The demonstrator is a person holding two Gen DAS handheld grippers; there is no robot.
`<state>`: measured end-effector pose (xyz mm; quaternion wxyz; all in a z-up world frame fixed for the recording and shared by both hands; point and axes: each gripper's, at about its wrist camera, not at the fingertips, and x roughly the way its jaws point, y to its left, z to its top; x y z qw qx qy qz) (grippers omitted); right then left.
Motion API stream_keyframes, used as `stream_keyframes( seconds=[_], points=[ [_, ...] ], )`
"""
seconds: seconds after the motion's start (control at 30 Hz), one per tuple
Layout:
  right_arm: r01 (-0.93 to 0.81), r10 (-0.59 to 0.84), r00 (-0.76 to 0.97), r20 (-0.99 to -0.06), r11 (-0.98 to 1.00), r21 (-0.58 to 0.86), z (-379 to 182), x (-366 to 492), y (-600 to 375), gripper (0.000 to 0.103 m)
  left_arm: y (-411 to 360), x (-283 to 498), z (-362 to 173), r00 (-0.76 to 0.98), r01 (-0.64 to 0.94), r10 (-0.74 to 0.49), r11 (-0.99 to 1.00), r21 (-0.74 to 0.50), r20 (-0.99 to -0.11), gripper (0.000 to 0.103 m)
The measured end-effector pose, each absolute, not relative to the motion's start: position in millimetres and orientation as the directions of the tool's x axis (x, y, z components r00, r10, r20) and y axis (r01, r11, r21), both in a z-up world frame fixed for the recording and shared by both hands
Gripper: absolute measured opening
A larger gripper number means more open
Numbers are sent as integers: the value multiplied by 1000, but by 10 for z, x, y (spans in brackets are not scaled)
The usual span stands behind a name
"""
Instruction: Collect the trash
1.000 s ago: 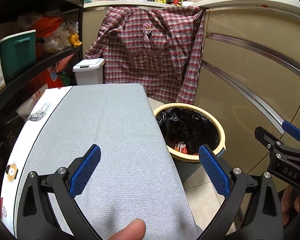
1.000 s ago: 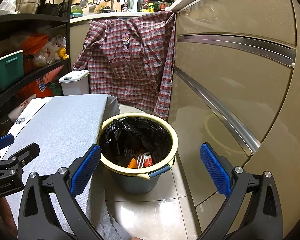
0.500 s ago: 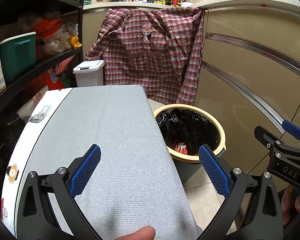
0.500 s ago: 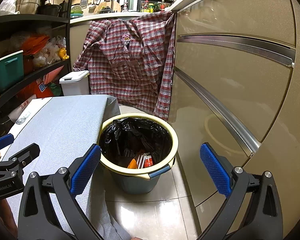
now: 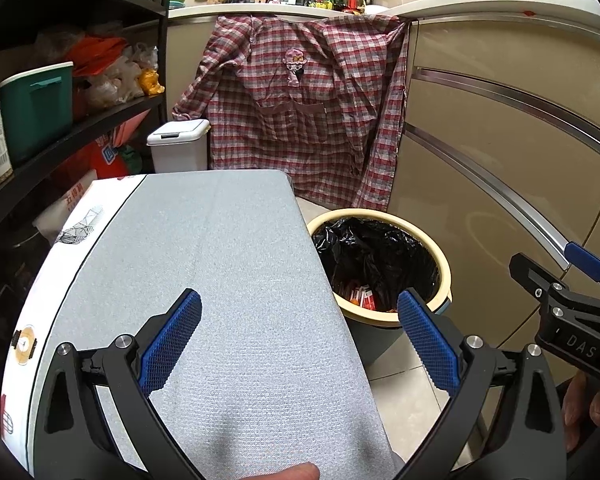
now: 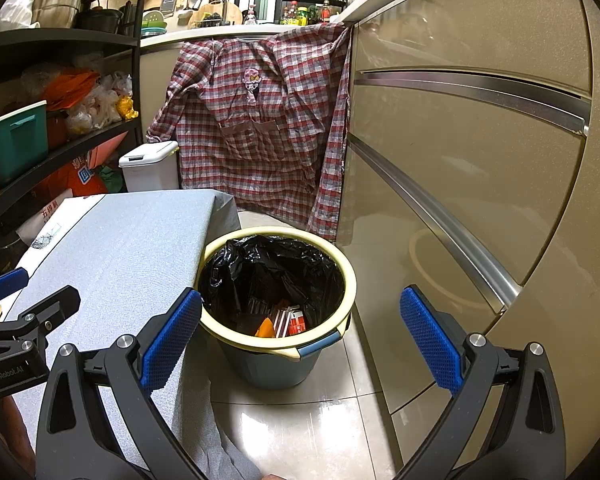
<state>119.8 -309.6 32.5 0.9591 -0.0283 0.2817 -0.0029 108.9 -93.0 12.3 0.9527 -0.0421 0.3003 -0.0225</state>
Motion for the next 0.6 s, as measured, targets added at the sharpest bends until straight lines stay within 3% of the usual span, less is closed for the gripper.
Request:
stream_keyframes(
  seconds=[0.6],
  points=[
    [-10, -22, 842, -539, 998, -57, 320, 1188, -3084, 98, -971, 1089, 100, 817, 11, -68, 995, -103, -572, 95]
  ],
)
